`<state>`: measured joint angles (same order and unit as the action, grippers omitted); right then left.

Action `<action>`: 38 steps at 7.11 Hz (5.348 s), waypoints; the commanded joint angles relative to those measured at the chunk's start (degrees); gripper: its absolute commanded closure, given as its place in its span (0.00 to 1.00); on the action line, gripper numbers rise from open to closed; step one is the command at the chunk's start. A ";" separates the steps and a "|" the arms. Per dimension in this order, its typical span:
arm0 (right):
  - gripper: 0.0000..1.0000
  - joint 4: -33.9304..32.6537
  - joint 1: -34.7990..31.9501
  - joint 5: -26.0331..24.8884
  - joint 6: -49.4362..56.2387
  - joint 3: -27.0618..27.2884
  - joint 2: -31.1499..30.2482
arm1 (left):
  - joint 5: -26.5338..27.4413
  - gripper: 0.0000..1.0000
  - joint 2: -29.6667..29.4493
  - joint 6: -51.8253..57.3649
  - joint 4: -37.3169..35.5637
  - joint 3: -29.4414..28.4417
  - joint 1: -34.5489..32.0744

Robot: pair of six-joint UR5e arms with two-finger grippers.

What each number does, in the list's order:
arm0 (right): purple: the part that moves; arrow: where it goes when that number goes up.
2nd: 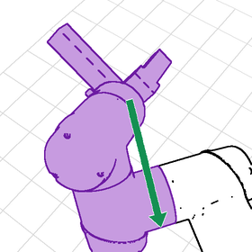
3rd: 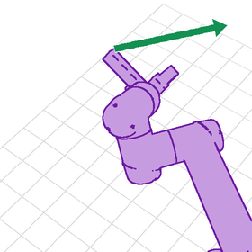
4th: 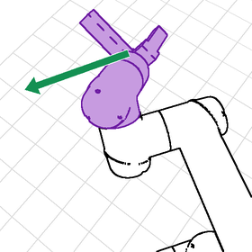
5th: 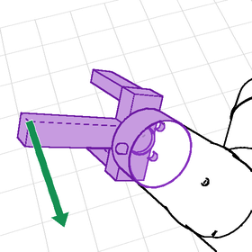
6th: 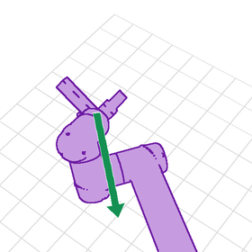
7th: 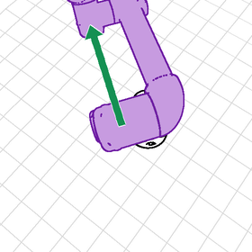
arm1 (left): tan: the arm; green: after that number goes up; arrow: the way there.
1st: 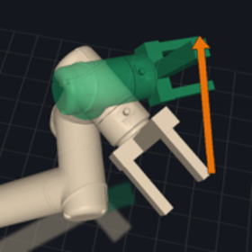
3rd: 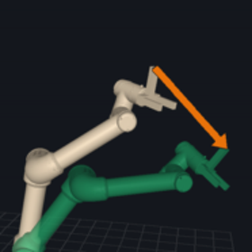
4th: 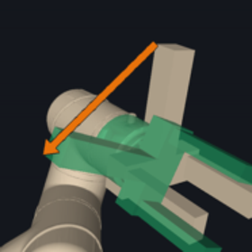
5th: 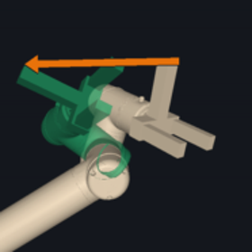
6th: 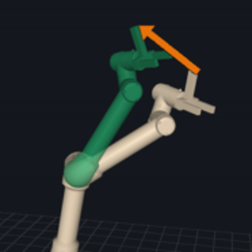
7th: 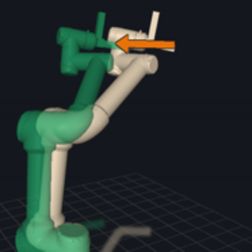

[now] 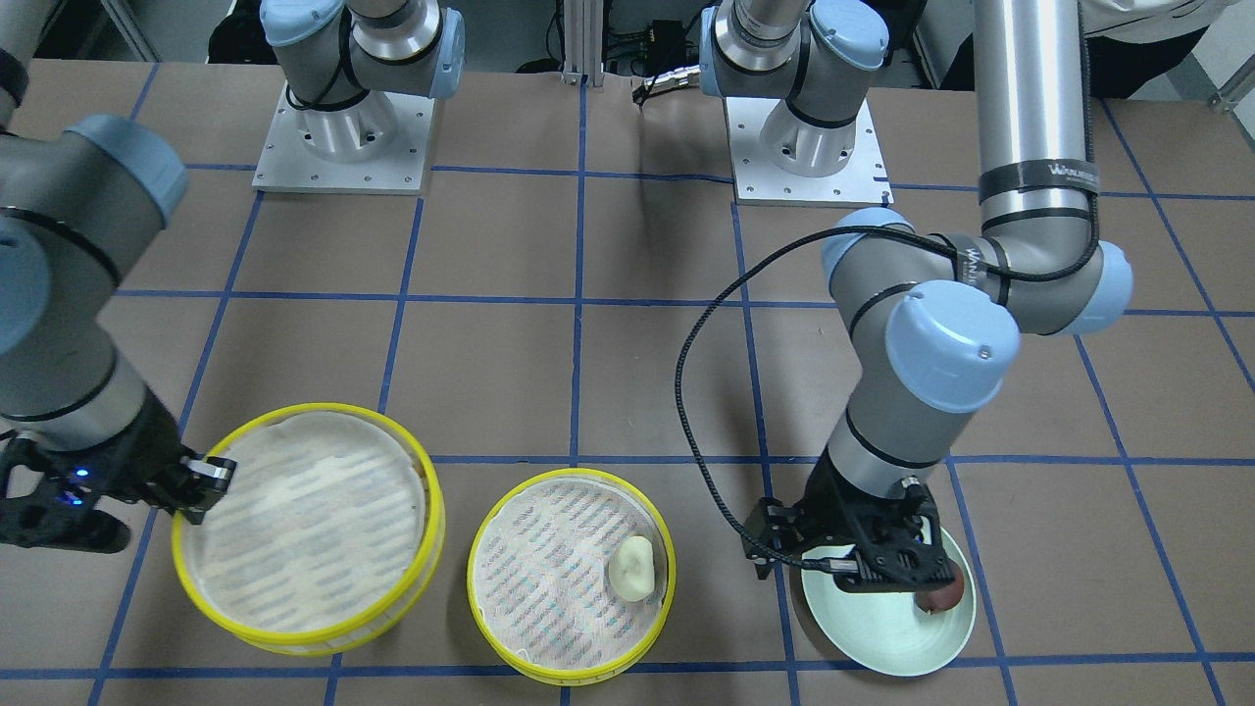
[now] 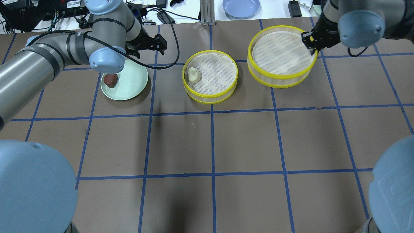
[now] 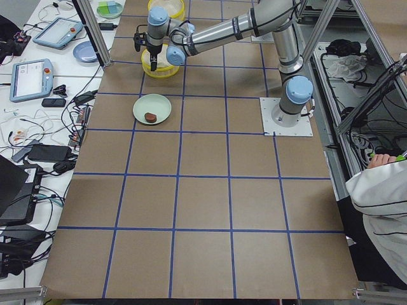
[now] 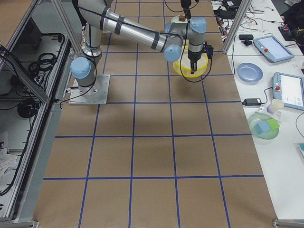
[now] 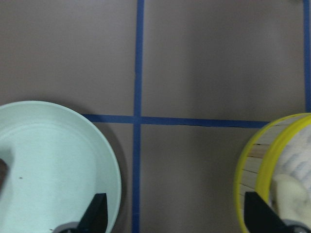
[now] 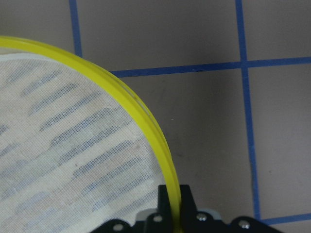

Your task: Stack buns with steamer

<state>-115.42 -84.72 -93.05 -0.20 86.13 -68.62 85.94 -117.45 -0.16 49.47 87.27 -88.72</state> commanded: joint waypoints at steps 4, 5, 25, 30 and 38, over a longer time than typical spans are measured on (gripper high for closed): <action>1.00 -3.65 -17.74 -0.90 -30.79 -0.70 3.13 | 4.32 0.00 -3.21 36.30 -0.16 1.15 11.97; 1.00 -6.02 -18.72 -0.99 -33.52 -0.79 5.05 | 3.80 0.00 -4.53 37.50 -0.25 1.49 12.77; 0.72 -7.54 -23.92 -4.50 -40.76 2.46 7.28 | -7.10 1.00 8.37 -6.70 8.10 -2.81 6.01; 1.00 -6.39 -25.23 -4.77 -39.79 2.46 5.08 | -7.63 1.00 10.49 -6.70 8.89 -2.81 6.01; 0.58 -7.36 -25.50 -6.70 -36.54 3.42 5.43 | -8.60 1.00 9.79 -6.78 8.89 -2.72 5.93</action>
<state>-122.81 -110.29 -99.16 -36.78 89.07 -63.25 77.37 -107.60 -6.87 58.36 84.55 -82.72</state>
